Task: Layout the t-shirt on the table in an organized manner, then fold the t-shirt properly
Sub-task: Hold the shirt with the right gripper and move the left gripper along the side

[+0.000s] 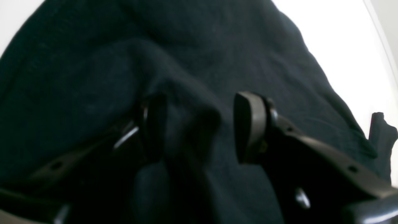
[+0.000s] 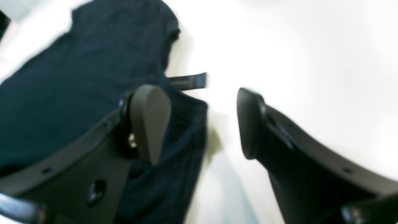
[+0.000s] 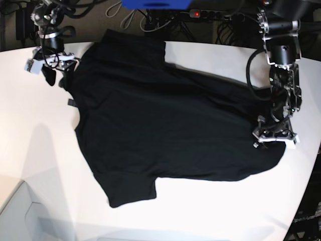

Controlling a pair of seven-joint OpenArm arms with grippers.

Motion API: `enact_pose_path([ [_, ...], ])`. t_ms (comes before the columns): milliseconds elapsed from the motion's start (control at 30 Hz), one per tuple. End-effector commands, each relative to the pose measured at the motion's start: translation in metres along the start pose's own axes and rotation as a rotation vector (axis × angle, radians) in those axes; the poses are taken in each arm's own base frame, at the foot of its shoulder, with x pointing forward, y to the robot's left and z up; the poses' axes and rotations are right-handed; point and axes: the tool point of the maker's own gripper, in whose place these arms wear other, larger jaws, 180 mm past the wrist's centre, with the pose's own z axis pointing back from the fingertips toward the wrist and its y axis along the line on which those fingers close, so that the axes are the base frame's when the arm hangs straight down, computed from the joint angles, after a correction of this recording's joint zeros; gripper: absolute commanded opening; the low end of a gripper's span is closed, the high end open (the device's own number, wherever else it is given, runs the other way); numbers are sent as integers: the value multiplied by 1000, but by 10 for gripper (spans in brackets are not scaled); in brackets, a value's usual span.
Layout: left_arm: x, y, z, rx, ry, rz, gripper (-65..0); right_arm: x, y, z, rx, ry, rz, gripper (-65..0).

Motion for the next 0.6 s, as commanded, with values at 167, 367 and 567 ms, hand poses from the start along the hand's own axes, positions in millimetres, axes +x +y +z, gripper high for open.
enact_pose_path([
  [167, 26, -27, 8, -59, -45, -26, -311, 26, 12, -1, 47, -83, 10, -272],
  [367, 48, -41, 17, -94, -102, -52, -311, 6, 75, -22, 266, 9, 53, -272],
  [567, 94, -10, 30, -37, -206, 3, -309, -12, 121, -37, 430, 125, 132, -273],
])
